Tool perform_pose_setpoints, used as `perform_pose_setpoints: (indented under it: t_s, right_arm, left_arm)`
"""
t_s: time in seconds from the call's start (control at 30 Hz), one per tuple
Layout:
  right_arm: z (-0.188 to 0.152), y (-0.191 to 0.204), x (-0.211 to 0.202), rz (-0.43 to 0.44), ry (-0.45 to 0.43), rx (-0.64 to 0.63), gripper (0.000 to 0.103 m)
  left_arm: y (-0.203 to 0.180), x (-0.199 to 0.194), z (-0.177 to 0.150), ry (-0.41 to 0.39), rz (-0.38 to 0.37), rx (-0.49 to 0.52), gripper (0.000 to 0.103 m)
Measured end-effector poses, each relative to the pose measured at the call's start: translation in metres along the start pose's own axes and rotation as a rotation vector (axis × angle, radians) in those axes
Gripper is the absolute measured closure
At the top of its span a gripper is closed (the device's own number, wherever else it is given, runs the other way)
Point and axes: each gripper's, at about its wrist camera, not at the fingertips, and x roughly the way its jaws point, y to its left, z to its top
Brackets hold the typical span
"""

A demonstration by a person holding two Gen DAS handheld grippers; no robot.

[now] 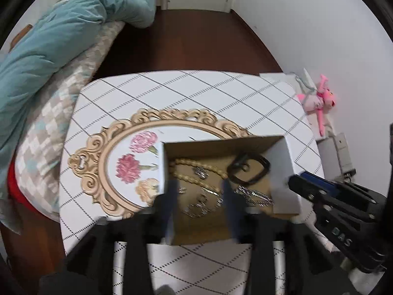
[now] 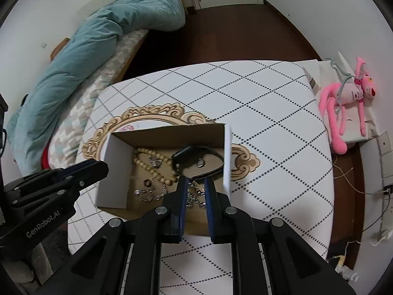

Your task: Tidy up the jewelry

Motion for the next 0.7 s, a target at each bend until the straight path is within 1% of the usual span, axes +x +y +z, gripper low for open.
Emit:
perform_pose_setpoints:
  t_s: [0.03, 0.07, 0.1, 0.13, 0.2, 0.27, 0.33, 0.37, 0.4, 0.43, 0.47, 0.53, 0.7]
  right_arm:
    - [0.000, -0.001, -0.002, -0.008, -0.007, 0.001, 0.075]
    - [0.000, -0.002, -0.005, -0.012, -0.016, 0.005, 0.070]
    - [0.000, -0.004, -0.007, -0.021, -0.023, 0.006, 0.061]
    - [-0.001, -0.005, -0.009, -0.027, -0.029, 0.007, 0.056]
    - [-0.004, -0.008, -0.011, -0.024, -0.034, 0.017, 0.056]
    - [-0.007, -0.010, -0.013, -0.056, -0.037, 0.015, 0.050]
    - [-0.013, -0.010, -0.014, -0.114, -0.047, 0.000, 0.030]
    - [-0.016, -0.010, -0.014, -0.141, -0.048, -0.007, 0.024]
    - [-0.018, -0.010, -0.013, -0.162, -0.045, -0.012, 0.012]
    - [-0.021, -0.009, -0.011, -0.186, -0.037, -0.021, 0.002]
    - [-0.023, -0.009, -0.008, -0.205, -0.030, -0.030, 0.000]
    - [-0.026, -0.009, -0.004, -0.232, -0.020, -0.040, 0.000]
    - [-0.032, -0.007, -0.002, -0.281, -0.029, -0.057, 0.000]
  left_arm:
    - [0.004, -0.002, -0.001, -0.011, 0.009, -0.014, 0.029]
    - [0.007, -0.003, -0.001, -0.020, 0.013, -0.023, 0.028]
    - [0.010, -0.004, -0.002, -0.029, 0.020, -0.030, 0.028]
    - [0.011, -0.004, -0.002, -0.030, 0.026, -0.034, 0.028]
    - [0.014, -0.003, -0.006, -0.028, 0.039, -0.040, 0.028]
    - [0.017, -0.002, -0.011, -0.034, 0.056, -0.038, 0.021]
    - [0.019, -0.002, -0.017, -0.044, 0.084, -0.031, 0.003]
    - [0.019, -0.001, -0.020, -0.047, 0.095, -0.030, 0.002]
    - [0.020, 0.000, -0.023, -0.050, 0.110, -0.030, 0.000]
    - [0.021, 0.002, -0.026, -0.050, 0.123, -0.029, 0.000]
    - [0.021, 0.003, -0.028, -0.051, 0.134, -0.026, 0.000]
    - [0.022, 0.006, -0.033, -0.050, 0.153, -0.022, 0.000]
    - [0.023, 0.011, -0.040, -0.047, 0.161, -0.029, 0.000]
